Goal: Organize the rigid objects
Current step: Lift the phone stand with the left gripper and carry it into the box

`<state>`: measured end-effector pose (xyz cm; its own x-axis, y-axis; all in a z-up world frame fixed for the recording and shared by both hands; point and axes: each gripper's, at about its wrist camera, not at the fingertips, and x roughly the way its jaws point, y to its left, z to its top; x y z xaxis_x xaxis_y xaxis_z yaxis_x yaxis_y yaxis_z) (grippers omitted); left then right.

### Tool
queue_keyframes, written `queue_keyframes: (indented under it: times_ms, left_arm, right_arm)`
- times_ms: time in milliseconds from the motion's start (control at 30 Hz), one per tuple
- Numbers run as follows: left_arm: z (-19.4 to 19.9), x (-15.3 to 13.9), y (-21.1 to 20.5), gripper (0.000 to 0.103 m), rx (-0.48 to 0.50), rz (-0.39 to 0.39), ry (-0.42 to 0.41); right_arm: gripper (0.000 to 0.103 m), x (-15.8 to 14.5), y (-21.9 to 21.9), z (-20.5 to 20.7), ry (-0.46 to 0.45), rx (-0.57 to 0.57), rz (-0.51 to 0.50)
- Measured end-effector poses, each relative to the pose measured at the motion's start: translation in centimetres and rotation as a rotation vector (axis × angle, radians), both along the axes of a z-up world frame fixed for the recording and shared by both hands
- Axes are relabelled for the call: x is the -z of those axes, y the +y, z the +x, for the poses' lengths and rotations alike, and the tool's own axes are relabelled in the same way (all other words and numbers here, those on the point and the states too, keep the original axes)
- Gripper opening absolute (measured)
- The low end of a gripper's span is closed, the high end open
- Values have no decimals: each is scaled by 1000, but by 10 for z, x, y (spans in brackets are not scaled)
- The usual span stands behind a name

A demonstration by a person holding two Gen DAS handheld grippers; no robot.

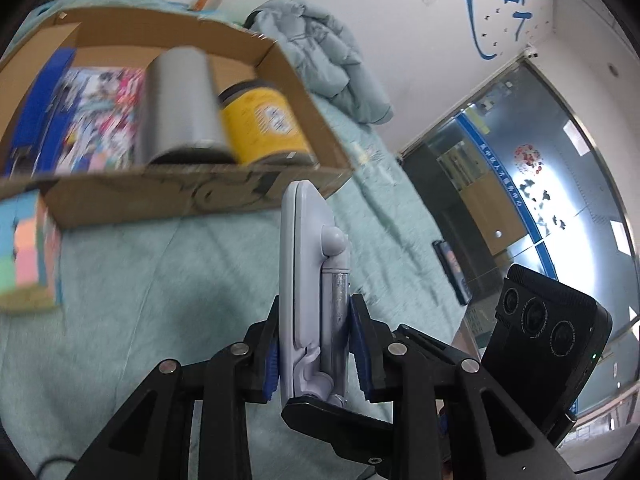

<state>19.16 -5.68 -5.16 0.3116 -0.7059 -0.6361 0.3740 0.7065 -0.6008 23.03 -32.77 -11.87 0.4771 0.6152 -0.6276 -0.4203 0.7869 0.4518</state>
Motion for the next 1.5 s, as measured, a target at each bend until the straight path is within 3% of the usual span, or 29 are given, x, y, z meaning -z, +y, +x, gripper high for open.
queue_keyframes:
  times_ms: [100,433,833,1167,1500]
  left_arm:
    - [16,-17,-12,27,25,-2,-58]
    - [60,-47,-5,27,21,-52,-103]
    - [95,-44,10,27,25,-97,-70]
    - [97,-35,32,27,-11,-78,-64]
    - [87,-33,58,27,-77,-3,-99]
  right_arm:
    - [68,-15,-8,14,-42,30,-3]
    - [68,-40,1,51,-107,46,-38]
    - [68,-45,19,71,-125,67,-99]
    - [68,-34,38,80,-101,43,-87]
    - [68,-25,59,82,-91,-12,-25]
